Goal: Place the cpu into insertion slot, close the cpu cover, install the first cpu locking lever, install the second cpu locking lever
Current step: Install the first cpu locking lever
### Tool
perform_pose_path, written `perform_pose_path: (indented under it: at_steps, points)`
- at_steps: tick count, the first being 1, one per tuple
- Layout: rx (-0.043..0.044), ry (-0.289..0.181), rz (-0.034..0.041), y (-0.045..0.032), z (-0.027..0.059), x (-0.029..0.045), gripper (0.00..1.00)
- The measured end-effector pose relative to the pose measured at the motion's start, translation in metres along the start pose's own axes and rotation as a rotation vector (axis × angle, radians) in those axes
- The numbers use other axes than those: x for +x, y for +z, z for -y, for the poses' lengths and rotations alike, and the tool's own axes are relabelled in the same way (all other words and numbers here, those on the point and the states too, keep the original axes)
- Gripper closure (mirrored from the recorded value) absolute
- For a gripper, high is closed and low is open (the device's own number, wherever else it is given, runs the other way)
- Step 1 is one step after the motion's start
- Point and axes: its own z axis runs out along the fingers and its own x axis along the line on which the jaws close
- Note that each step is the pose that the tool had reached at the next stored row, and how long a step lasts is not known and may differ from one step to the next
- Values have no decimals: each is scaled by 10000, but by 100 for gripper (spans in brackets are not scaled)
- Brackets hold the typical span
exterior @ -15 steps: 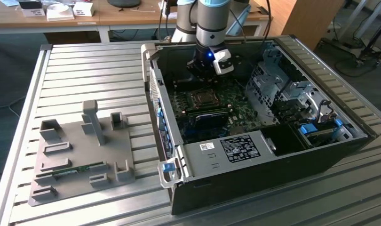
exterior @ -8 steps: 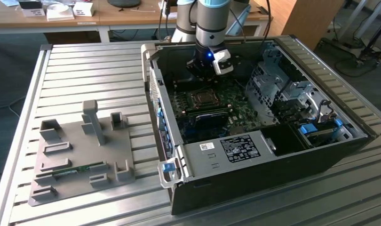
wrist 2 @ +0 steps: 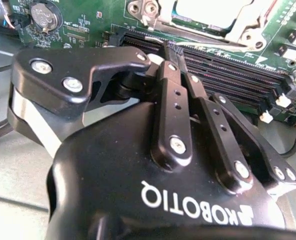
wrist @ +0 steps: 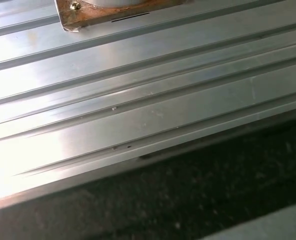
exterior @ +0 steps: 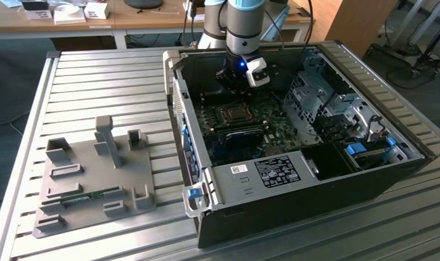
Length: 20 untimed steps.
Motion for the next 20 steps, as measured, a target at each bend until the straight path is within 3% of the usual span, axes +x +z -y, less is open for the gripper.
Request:
perform_pose_path:
  at_steps: [20]
  points:
    - [-66, -28, 248, 6, 39, 52, 89]
